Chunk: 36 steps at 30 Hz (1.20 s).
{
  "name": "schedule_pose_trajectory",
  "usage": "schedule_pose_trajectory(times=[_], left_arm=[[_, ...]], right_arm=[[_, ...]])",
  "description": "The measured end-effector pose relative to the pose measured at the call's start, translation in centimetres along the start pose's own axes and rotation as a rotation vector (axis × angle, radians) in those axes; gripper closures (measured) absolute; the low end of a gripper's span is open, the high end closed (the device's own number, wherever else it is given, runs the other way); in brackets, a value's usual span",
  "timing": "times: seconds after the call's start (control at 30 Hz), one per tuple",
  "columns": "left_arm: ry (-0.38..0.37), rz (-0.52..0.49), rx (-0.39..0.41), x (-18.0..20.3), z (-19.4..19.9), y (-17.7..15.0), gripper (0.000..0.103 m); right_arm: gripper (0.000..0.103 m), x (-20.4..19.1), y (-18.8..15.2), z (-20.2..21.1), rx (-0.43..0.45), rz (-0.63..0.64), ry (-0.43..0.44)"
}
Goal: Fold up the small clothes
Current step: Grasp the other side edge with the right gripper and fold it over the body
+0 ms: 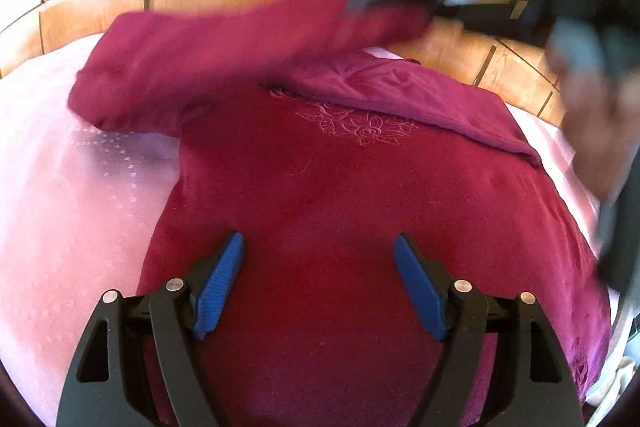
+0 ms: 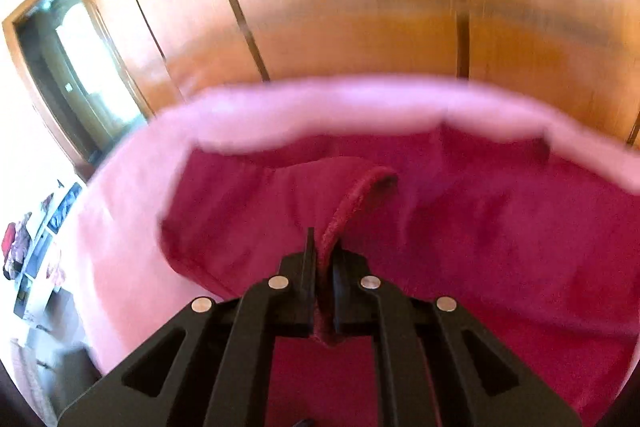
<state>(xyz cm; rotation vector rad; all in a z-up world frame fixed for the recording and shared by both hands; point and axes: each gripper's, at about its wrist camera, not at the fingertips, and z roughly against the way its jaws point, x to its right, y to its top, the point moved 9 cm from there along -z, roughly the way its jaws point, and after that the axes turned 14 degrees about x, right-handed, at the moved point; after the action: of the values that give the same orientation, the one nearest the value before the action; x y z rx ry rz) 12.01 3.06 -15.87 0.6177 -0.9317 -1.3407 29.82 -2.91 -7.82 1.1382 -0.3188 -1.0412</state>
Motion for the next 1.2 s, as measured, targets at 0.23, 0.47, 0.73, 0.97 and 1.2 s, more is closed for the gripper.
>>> schedule_pose_trajectory(times=[0.23,0.47,0.73,0.97,1.2], left_arm=[[0.006,-0.005,-0.003,0.2,-0.1,0.0,0.027],[0.009,-0.007,-0.005,0.0,-0.2,0.0,0.027],[0.006,0.031,-0.069,-0.2,0.2,1.1,0.027],[0.006,0.050,0.010,-1.1,-0.3,6.8,0.028],[-0.038,0.056,0.046,-0.8,-3.9,10.8,0.033]], right_arm=[[0.098,6.9,6.3,4.5,0.137,0.013,-0.166],[0.098,20.8,0.4,5.3,0.051,-0.210,-0.397],[0.098,25.9,-5.8,3.6,-0.045,-0.347,-0.437],[0.057,25.8,-5.5,4.9,-0.028,-0.414,-0.351],[0.055,23.1,-2.1,7.9,0.053,-0.295,-0.343]])
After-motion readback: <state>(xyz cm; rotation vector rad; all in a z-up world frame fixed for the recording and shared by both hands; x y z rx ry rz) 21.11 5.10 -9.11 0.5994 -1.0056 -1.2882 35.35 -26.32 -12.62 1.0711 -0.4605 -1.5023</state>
